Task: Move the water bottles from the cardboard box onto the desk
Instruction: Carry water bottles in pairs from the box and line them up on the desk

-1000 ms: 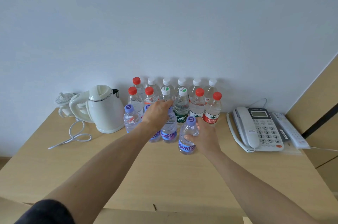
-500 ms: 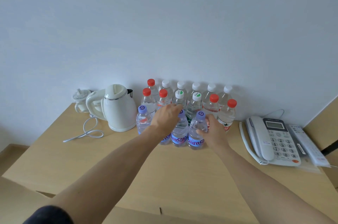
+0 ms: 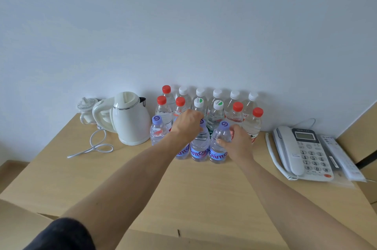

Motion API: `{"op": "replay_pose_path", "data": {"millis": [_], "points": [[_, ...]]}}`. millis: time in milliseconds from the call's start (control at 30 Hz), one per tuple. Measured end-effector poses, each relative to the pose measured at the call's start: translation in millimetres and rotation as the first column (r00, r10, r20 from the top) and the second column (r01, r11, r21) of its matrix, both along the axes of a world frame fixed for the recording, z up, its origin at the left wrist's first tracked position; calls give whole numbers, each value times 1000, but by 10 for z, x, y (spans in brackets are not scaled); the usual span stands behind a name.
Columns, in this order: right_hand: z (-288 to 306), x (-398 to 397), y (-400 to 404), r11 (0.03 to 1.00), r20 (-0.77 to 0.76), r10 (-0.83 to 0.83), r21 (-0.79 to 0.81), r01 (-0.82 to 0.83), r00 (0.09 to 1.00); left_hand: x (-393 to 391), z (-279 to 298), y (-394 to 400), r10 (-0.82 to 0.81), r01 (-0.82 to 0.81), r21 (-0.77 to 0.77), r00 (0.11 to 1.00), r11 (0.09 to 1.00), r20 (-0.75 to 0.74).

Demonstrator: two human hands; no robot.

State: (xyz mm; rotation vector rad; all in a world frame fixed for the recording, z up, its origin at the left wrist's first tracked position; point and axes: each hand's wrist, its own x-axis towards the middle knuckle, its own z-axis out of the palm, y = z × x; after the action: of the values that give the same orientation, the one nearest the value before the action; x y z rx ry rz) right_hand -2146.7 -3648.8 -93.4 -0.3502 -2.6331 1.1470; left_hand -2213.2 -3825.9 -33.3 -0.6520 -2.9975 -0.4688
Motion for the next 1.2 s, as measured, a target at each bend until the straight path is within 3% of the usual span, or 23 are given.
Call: {"op": "replay_pose_path", "data": {"millis": [533,800,1200], "points": [[-67,-31,159,991,-9,94,-95,-94,996,-15,94,18,-8,10,-69,1000,998,24],[-72,-42,162,990,1,105,-96,-105,994,19,96,-17,-4,4,-17,1000,1000,13],[19,-34,105,997,7,75,14,-75,997,58,96,-63,-29,29,13,1000,999,3]]}}
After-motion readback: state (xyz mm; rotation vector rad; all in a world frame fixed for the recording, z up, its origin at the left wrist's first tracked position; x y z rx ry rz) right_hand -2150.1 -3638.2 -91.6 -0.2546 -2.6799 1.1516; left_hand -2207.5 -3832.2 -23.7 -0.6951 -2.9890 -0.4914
